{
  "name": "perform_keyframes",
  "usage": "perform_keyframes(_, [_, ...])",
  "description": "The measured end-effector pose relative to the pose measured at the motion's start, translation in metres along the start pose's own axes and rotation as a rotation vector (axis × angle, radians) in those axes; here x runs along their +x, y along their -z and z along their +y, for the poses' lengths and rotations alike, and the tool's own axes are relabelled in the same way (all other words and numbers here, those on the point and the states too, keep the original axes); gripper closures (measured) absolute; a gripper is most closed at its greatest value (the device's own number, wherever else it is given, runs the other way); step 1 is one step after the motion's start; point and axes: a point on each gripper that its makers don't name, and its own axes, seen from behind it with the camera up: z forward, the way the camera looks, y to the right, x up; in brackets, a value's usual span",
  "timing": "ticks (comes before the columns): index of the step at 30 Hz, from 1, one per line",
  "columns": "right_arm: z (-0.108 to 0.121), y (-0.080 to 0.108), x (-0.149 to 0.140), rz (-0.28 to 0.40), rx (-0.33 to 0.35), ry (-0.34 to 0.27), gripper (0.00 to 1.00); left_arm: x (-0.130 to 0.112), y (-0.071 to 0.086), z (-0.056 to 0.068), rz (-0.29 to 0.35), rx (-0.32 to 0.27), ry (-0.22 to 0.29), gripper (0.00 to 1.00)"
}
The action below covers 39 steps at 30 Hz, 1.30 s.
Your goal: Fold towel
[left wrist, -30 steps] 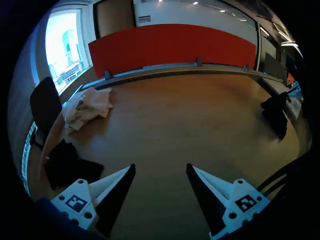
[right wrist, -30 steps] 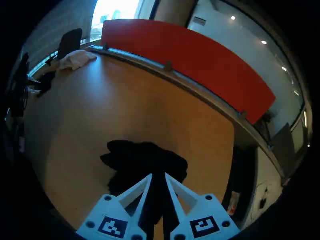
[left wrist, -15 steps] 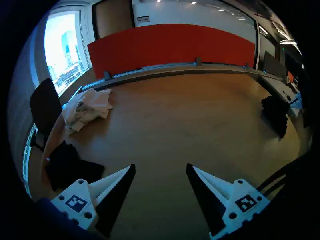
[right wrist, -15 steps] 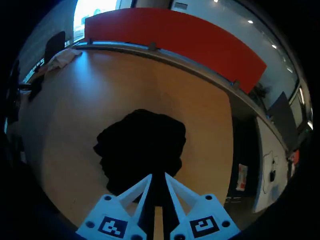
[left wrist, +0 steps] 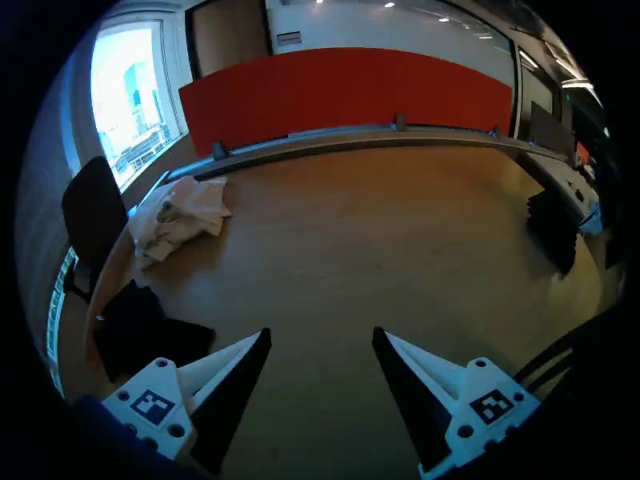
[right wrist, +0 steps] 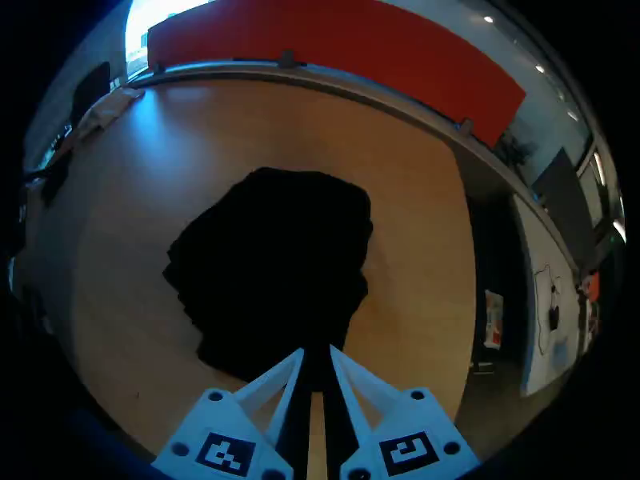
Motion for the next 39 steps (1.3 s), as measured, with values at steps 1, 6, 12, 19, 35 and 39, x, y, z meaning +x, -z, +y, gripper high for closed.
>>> perform_keyframes(1, [0.000, -0.002, -0.001, -0.004, -0.003, -0.003, 0.93, 0.000, 0.000, 0.000, -0.001, 0.000, 0.001, 0.06])
perform_keyframes(6, [0.000, -0.010, -0.005, -0.020, -0.017, -0.021, 0.93, 0.000, 0.000, -0.002, -0.002, 0.002, -0.001, 0.06])
perform_keyframes(12, [-0.001, -0.013, -0.006, -0.025, -0.021, -0.028, 0.93, 0.000, 0.001, -0.001, -0.002, 0.004, -0.010, 0.06])
perform_keyframes(19, [-0.001, -0.019, -0.010, -0.038, -0.026, -0.041, 0.93, -0.001, 0.000, 0.002, -0.003, 0.000, -0.006, 0.06])
perform_keyframes(35, [-0.001, -0.029, -0.015, -0.048, -0.040, -0.070, 0.93, -0.003, 0.004, 0.001, -0.002, 0.004, -0.008, 0.06])
perform_keyframes(39, [-0.002, -0.025, -0.013, -0.034, -0.045, -0.067, 0.92, -0.002, 0.005, 0.000, -0.001, 0.007, -0.007, 0.06])
